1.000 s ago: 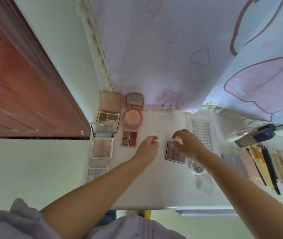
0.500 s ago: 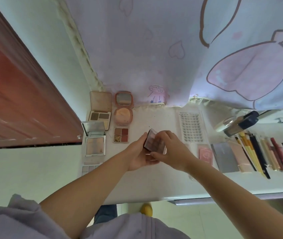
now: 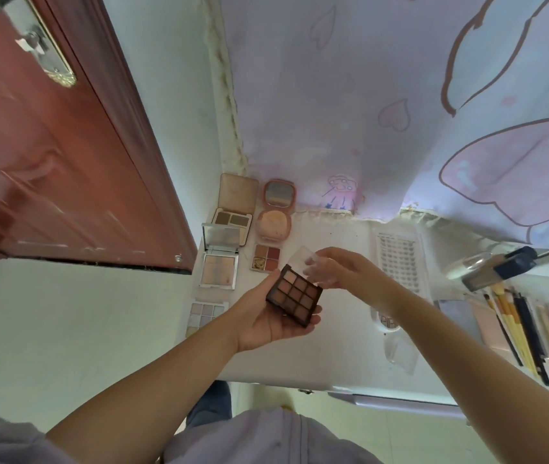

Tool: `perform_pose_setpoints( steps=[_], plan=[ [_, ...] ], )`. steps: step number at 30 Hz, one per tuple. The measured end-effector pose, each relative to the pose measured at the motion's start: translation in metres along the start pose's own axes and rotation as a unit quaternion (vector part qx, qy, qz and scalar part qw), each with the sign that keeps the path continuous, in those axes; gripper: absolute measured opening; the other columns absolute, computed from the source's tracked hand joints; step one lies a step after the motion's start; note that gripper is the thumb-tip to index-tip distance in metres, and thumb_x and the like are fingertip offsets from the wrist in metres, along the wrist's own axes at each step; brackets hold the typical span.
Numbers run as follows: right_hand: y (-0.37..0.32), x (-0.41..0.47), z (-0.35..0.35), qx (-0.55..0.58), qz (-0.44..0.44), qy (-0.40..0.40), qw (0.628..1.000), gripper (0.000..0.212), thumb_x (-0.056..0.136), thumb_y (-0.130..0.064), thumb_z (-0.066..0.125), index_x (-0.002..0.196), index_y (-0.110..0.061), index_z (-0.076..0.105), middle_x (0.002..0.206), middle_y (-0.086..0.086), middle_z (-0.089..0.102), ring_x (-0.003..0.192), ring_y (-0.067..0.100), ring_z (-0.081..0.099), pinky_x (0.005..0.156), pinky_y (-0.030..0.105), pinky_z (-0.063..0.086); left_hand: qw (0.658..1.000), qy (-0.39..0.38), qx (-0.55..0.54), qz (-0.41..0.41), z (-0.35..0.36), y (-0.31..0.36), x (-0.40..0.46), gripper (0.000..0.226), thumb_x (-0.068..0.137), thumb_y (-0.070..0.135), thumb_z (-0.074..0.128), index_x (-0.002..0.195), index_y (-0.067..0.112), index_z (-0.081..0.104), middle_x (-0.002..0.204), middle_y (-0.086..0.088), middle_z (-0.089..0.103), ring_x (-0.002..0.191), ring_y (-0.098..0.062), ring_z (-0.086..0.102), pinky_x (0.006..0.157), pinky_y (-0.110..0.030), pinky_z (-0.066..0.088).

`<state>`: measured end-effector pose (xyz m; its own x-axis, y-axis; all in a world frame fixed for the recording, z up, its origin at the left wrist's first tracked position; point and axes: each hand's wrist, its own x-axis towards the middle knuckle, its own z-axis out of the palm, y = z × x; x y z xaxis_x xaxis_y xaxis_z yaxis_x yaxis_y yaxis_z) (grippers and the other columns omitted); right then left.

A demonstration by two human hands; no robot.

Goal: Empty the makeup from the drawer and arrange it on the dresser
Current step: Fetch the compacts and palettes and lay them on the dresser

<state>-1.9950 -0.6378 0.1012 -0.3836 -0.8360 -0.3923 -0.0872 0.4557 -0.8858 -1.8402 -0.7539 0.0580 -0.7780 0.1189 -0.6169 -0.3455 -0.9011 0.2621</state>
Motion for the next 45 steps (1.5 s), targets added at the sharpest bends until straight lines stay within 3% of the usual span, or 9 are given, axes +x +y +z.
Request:
perform_pose_setpoints(
  steps=[3, 9, 18, 25, 30, 34, 39, 42, 45],
  plan=[
    [0.004, 0.012, 0.005, 0.054, 0.032, 0.022, 0.998, 0.029, 0.095, -0.035, 0.051, 0.103, -0.011, 0.065, 0.099, 0.006, 0.072, 0.090, 0.018, 0.070, 0.080, 0.029, 0.057, 0.999, 0.025, -0.032, 0.013, -0.012, -0.009, -0.006, 0.067, 0.091, 0.053, 0.042, 0.126, -0.003, 0.054, 0.118, -0.029, 0.057, 0.096, -0.037, 0.061, 0.084, -0.044, 0.053],
    [0.026, 0.040, 0.033, -0.225, -0.016, 0.061, 0.972, 0.013, 0.090, -0.022, 0.056, 0.079, -0.028, 0.060, 0.079, -0.011, 0.068, 0.068, 0.000, 0.063, 0.064, 0.013, 0.044, 0.987, 0.138, -0.075, 0.020, -0.035, -0.019, -0.012, 0.053, 0.096, 0.044, 0.042, 0.124, 0.001, 0.055, 0.123, -0.027, 0.057, 0.103, -0.039, 0.060, 0.088, -0.051, 0.049],
    [0.033, 0.082, 0.058, -0.378, -0.065, 0.054, 0.922, 0.018, 0.097, -0.025, 0.045, 0.079, -0.021, 0.046, 0.076, -0.004, 0.053, 0.073, 0.018, 0.051, 0.063, 0.030, 0.037, 0.930, 0.289, -0.204, 0.100, -0.032, -0.014, -0.012, 0.033, 0.097, 0.008, 0.043, 0.127, -0.007, 0.044, 0.122, -0.030, 0.050, 0.120, -0.039, 0.049, 0.100, -0.045, 0.042],
    [0.033, 0.078, 0.060, -0.347, -0.046, 0.067, 0.934, 0.028, 0.095, -0.032, 0.049, 0.117, -0.016, 0.054, 0.105, -0.001, 0.061, 0.089, 0.018, 0.058, 0.079, 0.033, 0.050, 0.921, 0.325, -0.184, 0.111, -0.021, -0.012, -0.010, 0.019, 0.095, 0.007, 0.045, 0.112, -0.002, 0.043, 0.091, -0.021, 0.052, 0.102, -0.036, 0.051, 0.093, -0.042, 0.044],
    [0.042, 0.030, 0.010, -0.302, -0.026, 0.141, 0.943, 0.024, 0.093, -0.030, 0.053, 0.114, -0.019, 0.058, 0.102, -0.005, 0.060, 0.080, 0.011, 0.058, 0.076, 0.025, 0.047, 0.937, 0.325, -0.077, 0.103, 0.003, -0.029, 0.005, 0.010, 0.096, 0.006, 0.042, 0.094, 0.001, 0.050, 0.080, -0.017, 0.054, 0.073, -0.026, 0.055, 0.072, -0.038, 0.052],
    [0.076, -0.031, -0.048, -0.369, 0.105, 0.162, 0.909, 0.024, 0.095, -0.025, 0.048, 0.115, -0.020, 0.059, 0.112, 0.004, 0.060, 0.100, 0.023, 0.059, 0.082, 0.028, 0.040, 0.948, 0.253, 0.175, 0.087, 0.043, -0.055, 0.046, 0.019, 0.094, 0.003, 0.039, 0.101, 0.006, 0.057, 0.084, -0.012, 0.059, 0.073, -0.021, 0.056, 0.068, -0.032, 0.053],
    [0.110, -0.057, -0.054, -0.479, 0.188, 0.128, 0.848, 0.043, 0.091, -0.048, 0.047, 0.118, -0.016, 0.048, 0.116, 0.007, 0.055, 0.107, 0.026, 0.051, 0.081, 0.035, 0.041, 0.823, 0.164, 0.536, 0.092, 0.076, -0.083, 0.103, 0.042, 0.093, -0.002, 0.034, 0.134, 0.004, 0.044, 0.128, -0.017, 0.052, 0.112, -0.028, 0.053, 0.091, -0.028, 0.042],
    [0.113, -0.046, -0.042, -0.540, 0.160, 0.131, 0.816, 0.052, 0.087, -0.054, 0.051, 0.120, -0.013, 0.043, 0.112, 0.007, 0.056, 0.102, 0.025, 0.054, 0.077, 0.033, 0.040, 0.799, 0.144, 0.573, 0.110, 0.080, -0.092, 0.111, 0.034, 0.088, -0.007, 0.030, 0.104, 0.001, 0.059, 0.103, -0.018, 0.059, 0.089, -0.022, 0.051, 0.070, -0.025, 0.037],
    [0.109, -0.036, -0.037, -0.497, 0.136, 0.109, 0.850, 0.048, 0.090, -0.050, 0.047, 0.119, -0.011, 0.049, 0.110, 0.007, 0.054, 0.096, 0.024, 0.054, 0.075, 0.031, 0.043, 0.793, 0.152, 0.577, 0.124, 0.076, -0.093, 0.106, 0.035, 0.084, -0.008, 0.032, 0.106, 0.002, 0.057, 0.103, -0.016, 0.059, 0.088, -0.024, 0.053, 0.071, -0.026, 0.039]
  ],
)
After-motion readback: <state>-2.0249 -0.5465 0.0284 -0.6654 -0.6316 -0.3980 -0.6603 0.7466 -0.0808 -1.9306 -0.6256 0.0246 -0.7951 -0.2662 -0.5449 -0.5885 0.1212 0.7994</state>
